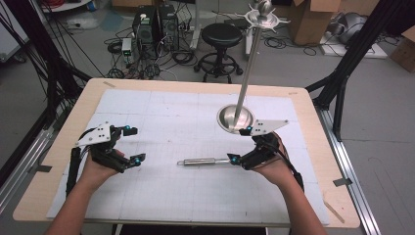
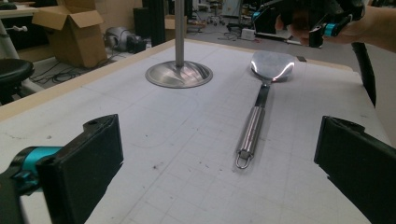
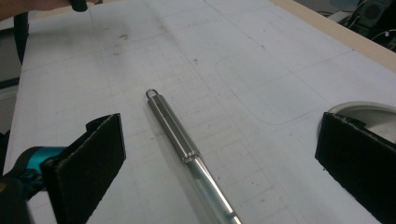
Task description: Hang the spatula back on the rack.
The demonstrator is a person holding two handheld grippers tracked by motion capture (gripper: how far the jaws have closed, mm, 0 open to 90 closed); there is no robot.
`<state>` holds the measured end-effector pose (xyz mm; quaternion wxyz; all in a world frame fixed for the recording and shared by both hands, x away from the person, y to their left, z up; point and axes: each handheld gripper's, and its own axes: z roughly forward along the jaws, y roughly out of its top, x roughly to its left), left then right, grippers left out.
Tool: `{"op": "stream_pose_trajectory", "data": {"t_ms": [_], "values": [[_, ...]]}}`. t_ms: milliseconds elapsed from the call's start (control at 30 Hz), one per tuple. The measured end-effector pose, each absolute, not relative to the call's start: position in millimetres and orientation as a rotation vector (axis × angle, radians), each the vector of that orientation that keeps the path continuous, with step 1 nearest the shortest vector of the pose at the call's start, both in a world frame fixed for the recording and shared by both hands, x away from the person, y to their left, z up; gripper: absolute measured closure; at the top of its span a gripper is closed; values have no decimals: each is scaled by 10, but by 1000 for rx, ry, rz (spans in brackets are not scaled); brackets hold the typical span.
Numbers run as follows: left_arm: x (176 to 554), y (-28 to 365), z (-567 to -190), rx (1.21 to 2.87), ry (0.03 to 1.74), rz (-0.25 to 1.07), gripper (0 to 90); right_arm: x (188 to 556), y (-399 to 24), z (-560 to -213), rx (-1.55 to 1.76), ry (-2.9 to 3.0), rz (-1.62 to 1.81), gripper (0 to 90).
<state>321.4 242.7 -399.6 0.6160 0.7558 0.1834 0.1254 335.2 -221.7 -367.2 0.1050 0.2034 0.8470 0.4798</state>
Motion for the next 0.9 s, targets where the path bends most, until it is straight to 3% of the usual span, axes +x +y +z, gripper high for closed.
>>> {"op": "stream_pose_trajectory", "data": {"t_ms": [633, 833, 900], "values": [[3208, 2451, -3979, 1738, 422, 311, 17, 3706, -1655, -3802, 466, 2787, 1183, 7], [3207, 2458, -3977, 1737, 427, 315, 17, 3709, -1454, -3892, 405, 2850, 1035, 82], [3205, 2461, -3974, 1737, 427, 314, 17, 3711, -1412, -3918, 381, 2875, 999, 161]]}}
